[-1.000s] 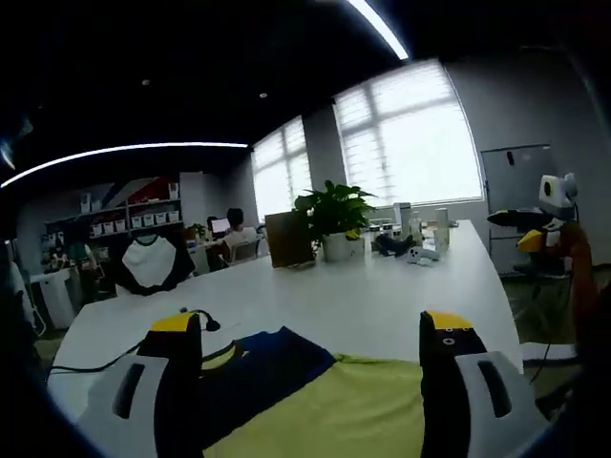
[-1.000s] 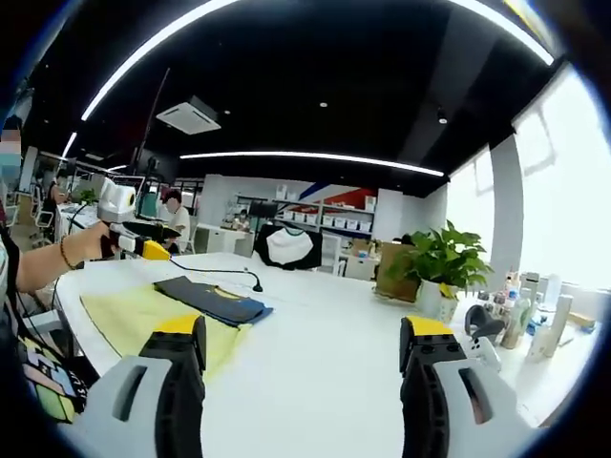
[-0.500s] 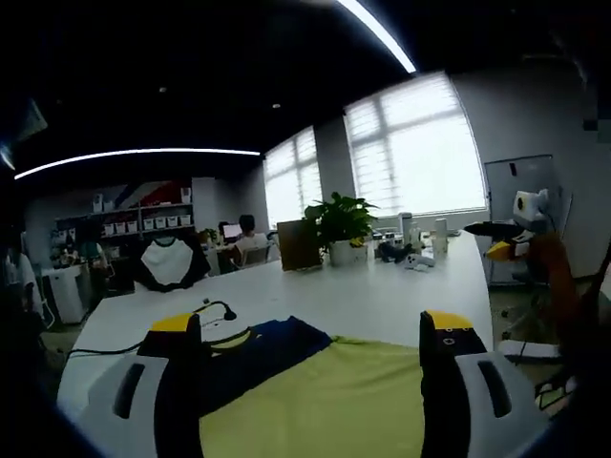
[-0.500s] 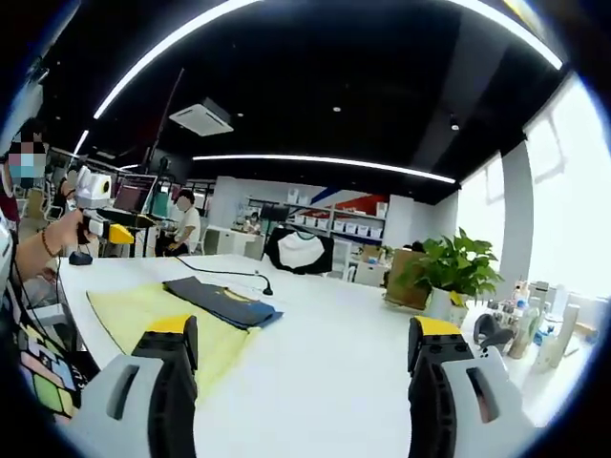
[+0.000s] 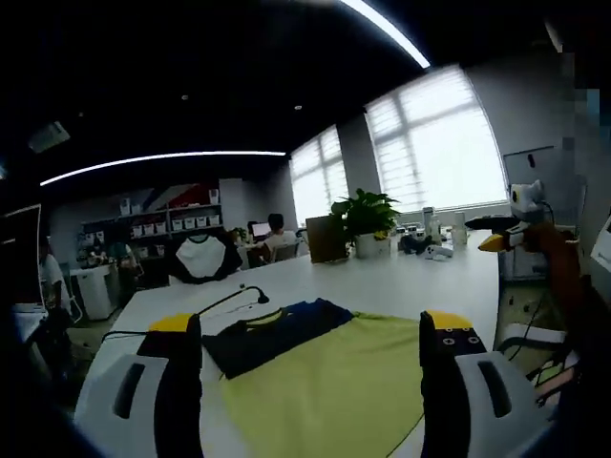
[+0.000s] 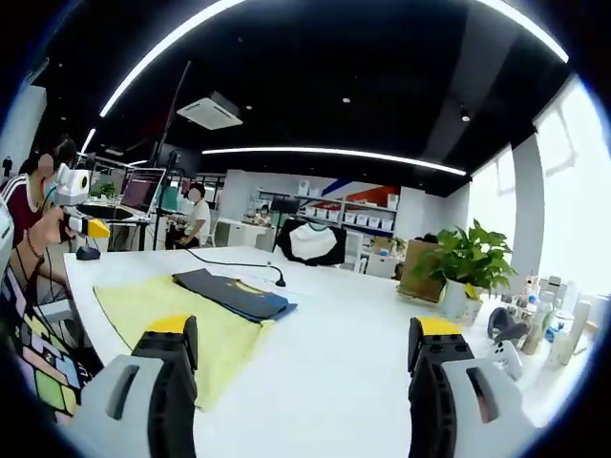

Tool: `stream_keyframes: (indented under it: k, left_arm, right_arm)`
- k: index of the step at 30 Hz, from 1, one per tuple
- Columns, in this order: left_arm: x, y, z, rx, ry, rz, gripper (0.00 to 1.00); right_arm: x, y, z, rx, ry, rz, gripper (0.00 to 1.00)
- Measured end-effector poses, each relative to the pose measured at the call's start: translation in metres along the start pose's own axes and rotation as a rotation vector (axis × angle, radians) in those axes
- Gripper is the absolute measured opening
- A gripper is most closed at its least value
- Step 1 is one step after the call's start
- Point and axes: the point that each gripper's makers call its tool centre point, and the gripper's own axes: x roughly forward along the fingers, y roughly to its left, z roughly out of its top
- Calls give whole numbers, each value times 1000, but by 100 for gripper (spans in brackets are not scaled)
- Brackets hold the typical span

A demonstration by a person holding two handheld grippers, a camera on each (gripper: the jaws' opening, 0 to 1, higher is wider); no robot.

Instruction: Fold the garment on the visible template until the final outline fits inside the template.

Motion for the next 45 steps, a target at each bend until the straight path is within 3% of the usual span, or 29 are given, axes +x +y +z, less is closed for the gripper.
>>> stream_keyframes:
  k: [8,15,17,18,20,26,28,29,33,39,45]
  left_arm:
    - [-31,8,-22,28,37,36,100]
    - [-37,15,-54,4,124,19,96]
    - [-38,13,-58,2,141,1,94]
    - [-38,4,-58,-10,138,-56,92]
    - [-37,-3,-57,-25,127,-95,90]
    - [-36,0,-77,14,193,-85,87]
    - [-38,-4,-88,5,234,-121,86]
    - [-39,-12,-97,-19,270,-170,86]
    - [-38,-19,-107,-51,285,-208,73]
    - [-37,-17,-126,-13,347,-201,66]
    - [-37,-10,-136,-76,374,-178,59]
  right_arm:
    - [1,18,-17,0,50,15,93]
    - [6,36,-29,-8,89,50,92]
    - [7,38,-32,-9,99,55,92]
    - [8,42,-33,-16,102,63,92]
    - [11,46,-33,-16,109,75,91]
    - [16,55,-43,-16,142,89,89]
    - [17,59,-51,-9,165,104,86]
    - [18,62,-57,-8,181,117,84]
    - [23,66,-73,1,217,141,76]
    - [29,74,-87,3,255,170,69]
    - [36,84,-103,17,295,207,61]
